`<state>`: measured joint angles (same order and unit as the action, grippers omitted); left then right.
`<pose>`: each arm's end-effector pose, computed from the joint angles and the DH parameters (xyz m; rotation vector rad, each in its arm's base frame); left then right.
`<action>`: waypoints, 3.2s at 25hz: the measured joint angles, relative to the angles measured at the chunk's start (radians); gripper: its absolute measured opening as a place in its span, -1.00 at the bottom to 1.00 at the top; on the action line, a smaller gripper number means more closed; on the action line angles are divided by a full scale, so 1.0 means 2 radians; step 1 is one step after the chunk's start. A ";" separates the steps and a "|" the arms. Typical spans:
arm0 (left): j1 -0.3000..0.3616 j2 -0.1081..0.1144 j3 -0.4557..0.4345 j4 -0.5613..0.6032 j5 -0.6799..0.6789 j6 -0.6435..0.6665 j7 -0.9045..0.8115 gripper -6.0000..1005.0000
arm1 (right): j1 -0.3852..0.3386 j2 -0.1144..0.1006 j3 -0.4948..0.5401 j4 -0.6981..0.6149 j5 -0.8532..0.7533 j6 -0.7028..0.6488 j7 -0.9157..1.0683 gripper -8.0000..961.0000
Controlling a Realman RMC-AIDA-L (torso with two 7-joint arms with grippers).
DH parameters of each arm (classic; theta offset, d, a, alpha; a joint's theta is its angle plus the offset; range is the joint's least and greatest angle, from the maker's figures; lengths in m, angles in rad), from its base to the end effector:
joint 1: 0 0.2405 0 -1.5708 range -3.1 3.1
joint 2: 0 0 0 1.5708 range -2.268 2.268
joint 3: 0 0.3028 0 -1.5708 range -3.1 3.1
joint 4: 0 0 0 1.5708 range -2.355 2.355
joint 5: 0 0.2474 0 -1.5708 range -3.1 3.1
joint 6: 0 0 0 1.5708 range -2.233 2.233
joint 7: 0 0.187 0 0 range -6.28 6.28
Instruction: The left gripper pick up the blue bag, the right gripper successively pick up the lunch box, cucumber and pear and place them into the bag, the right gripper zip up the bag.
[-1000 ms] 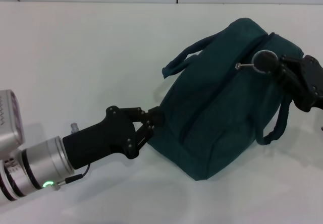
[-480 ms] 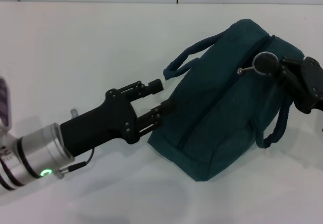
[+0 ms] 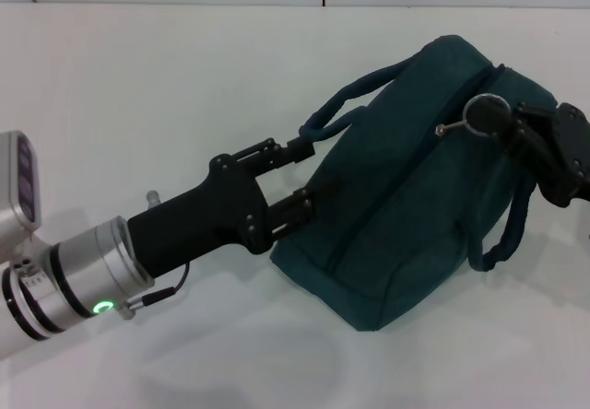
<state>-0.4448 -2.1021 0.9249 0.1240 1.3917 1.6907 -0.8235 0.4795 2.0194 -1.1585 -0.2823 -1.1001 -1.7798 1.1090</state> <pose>-0.2881 0.3128 -0.1183 -2.4312 -0.5320 -1.3257 0.2591 0.3507 -0.0525 -2.4631 0.5246 1.5305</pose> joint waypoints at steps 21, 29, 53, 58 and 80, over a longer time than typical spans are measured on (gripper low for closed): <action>-0.012 -0.001 0.002 -0.013 -0.005 0.000 0.029 -0.82 | 0.000 0.000 0.000 0.000 0.001 0.001 0.000 -0.91; -0.012 0.005 0.031 -0.006 -0.005 0.004 0.029 -0.87 | -0.010 -0.003 0.005 -0.005 0.033 -0.003 0.000 -0.91; 0.017 0.011 0.033 0.032 0.011 0.005 0.022 -0.87 | -0.057 -0.014 0.047 -0.005 0.034 0.012 -0.001 -0.90; 0.018 0.012 0.032 0.032 0.010 0.005 0.020 -0.84 | -0.065 -0.017 0.048 -0.005 0.034 0.016 -0.001 -0.90; 0.012 0.006 -0.010 0.031 -0.010 0.003 0.007 -0.51 | -0.081 -0.010 0.056 0.003 0.035 0.003 0.005 -0.89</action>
<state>-0.4215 -2.0901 0.9056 0.1853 1.3711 1.6971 -0.8094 0.3182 1.9992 -1.0464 -0.2764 -1.0309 -1.7729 1.1181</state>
